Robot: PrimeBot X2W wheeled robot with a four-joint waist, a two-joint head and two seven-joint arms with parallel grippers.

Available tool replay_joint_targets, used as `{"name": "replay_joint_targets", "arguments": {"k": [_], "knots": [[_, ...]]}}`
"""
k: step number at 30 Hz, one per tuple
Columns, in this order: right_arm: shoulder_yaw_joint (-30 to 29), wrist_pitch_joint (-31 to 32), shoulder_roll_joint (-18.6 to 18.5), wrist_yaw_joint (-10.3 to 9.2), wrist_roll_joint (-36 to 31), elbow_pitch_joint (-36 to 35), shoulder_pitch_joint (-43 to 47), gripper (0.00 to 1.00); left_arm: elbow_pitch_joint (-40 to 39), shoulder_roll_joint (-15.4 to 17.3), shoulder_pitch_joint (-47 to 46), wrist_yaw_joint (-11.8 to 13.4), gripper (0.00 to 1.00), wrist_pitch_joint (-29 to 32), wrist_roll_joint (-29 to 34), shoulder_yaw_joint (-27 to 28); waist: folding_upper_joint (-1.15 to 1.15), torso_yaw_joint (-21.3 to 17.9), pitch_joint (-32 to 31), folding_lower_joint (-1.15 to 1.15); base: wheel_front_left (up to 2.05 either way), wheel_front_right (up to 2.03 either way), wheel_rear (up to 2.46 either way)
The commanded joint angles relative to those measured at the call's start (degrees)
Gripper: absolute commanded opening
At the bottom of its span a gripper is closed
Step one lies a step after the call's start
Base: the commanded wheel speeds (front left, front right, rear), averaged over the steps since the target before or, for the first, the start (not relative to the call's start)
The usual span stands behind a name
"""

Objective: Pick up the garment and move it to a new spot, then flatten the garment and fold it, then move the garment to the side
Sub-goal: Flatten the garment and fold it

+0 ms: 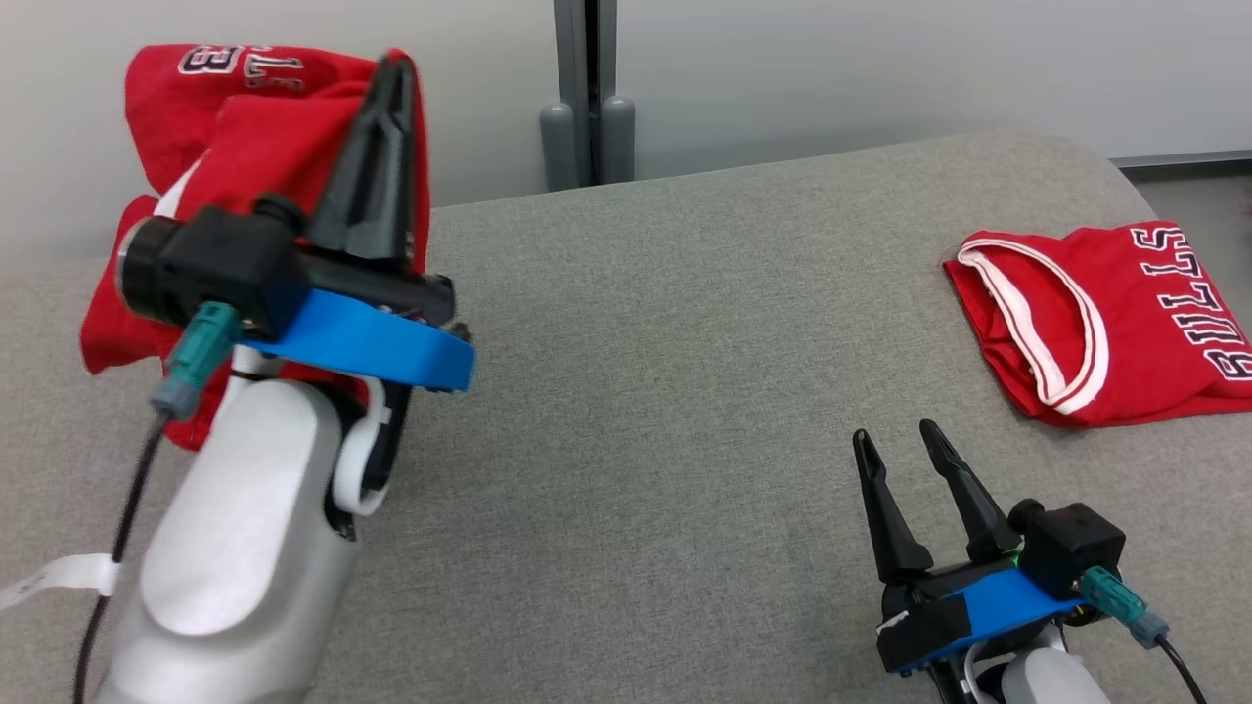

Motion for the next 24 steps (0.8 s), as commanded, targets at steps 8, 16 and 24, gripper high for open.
{"name": "replay_joint_targets", "arguments": {"k": [8, 16, 24], "knots": [[0.27, -0.27, -0.05, 0.0, 0.77, -0.62, -1.23, 1.0, 11.29, -6.62, 2.99, -4.76, 0.08, 3.53, -0.46, -10.83, 0.0, -1.56, 2.03, 0.0, 0.0, 0.0, 0.0], [-1.24, -0.27, -0.04, 0.0, 0.17, -0.99, -0.83, 1.0, 19.43, -9.81, 4.6, -6.96, 1.0, -0.09, -4.46, -15.94, 0.0, -0.34, 2.56, 0.0, 0.0, 0.0, 0.0], [-1.87, -0.27, -0.05, 0.0, -0.4, -1.21, -0.15, 1.0, 18.52, -7.11, 8.21, -6.6, 1.0, -3.18, -6.81, -14.56, 0.0, 3.08, 1.83, 0.0, 0.0, 0.0, 0.0]]}}
